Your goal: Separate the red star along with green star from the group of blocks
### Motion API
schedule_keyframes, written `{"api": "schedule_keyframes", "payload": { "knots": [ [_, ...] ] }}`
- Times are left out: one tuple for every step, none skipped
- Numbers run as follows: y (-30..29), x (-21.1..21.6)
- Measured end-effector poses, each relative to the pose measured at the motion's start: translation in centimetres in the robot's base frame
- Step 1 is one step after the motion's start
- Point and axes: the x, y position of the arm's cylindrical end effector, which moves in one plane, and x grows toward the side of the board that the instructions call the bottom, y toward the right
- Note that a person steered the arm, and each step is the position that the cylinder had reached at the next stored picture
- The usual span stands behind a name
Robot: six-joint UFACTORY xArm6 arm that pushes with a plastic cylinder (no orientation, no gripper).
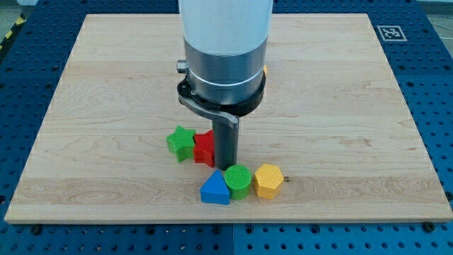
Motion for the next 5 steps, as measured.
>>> {"api": "schedule_keyframes", "payload": {
  "knots": [
    [-0.6,0.0],
    [-3.6,0.1],
    [-5.5,0.1],
    [-6.3,0.1],
    [-6.8,0.1]
  ]
}}
